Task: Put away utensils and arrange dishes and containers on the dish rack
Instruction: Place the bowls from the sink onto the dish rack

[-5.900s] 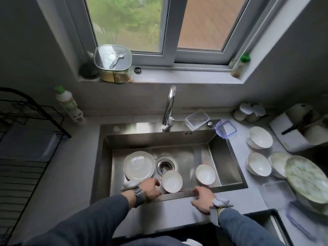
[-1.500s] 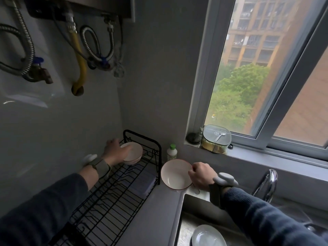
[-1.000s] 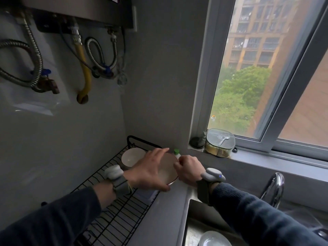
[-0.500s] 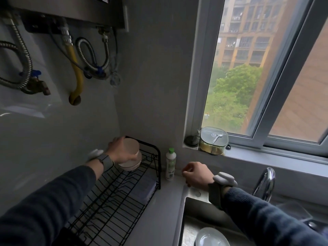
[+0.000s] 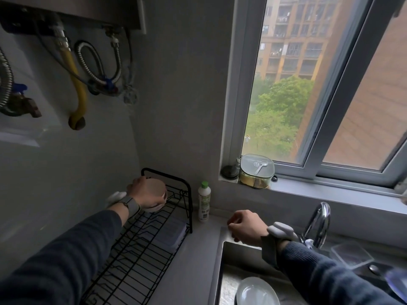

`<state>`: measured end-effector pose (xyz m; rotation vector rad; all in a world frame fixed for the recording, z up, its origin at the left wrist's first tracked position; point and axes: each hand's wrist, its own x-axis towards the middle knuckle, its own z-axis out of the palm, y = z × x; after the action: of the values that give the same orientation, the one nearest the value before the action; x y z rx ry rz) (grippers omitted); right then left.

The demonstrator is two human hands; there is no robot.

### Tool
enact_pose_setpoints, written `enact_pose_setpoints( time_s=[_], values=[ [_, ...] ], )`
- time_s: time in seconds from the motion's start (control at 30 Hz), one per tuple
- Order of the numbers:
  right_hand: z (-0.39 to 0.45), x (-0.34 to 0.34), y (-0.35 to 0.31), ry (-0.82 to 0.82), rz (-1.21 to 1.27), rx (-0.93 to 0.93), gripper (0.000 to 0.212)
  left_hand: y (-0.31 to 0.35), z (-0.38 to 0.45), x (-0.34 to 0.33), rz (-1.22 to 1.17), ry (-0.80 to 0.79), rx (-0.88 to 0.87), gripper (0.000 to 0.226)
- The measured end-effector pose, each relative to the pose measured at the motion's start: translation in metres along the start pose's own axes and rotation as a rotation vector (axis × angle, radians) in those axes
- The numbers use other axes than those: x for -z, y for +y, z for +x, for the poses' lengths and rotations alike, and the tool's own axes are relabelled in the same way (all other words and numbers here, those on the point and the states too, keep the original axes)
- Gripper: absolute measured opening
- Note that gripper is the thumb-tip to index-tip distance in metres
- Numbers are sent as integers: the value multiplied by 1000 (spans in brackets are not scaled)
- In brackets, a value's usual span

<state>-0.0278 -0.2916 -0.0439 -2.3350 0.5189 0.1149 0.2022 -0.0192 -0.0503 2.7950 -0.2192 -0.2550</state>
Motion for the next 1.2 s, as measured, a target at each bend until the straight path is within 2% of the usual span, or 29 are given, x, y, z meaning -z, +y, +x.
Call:
enact_pose_setpoints(
  time_s=[0.17,0.43,0.5,0.6,0.67,0.77,0.9,0.97,1.1,1.2],
  values=[
    [-1,0,1,-33,8,6,14,-2,2,-8,-4,29,6,125],
    [-1,-6,9,-55,53,-9,17,0,5,-13,42,53,-17,139],
    [-2,-7,14,-58,46,-21,18,8,-1,-14,70,150,-64,141],
    [-4,-12,25,-57,28,-63,15,29,-20,-14,29,376,-279,114],
    [-10,-20,39,-48,9,-90,14,51,-43,-21,-82,406,-455,86],
    [-25,-32,75,-60,-9,-189,20,86,-79,-42,-140,189,-662,58],
    [-49,-51,125,-122,29,-333,16,111,-124,-85,-73,-154,-791,47],
    [-64,-57,151,-121,7,-420,17,120,-143,-113,-36,-261,-816,48],
    [-96,-62,209,-133,-47,-556,30,138,-171,-174,-11,-450,-809,50],
    [-120,-59,243,-92,19,-668,18,153,-187,-212,30,-546,-760,52]
  ],
)
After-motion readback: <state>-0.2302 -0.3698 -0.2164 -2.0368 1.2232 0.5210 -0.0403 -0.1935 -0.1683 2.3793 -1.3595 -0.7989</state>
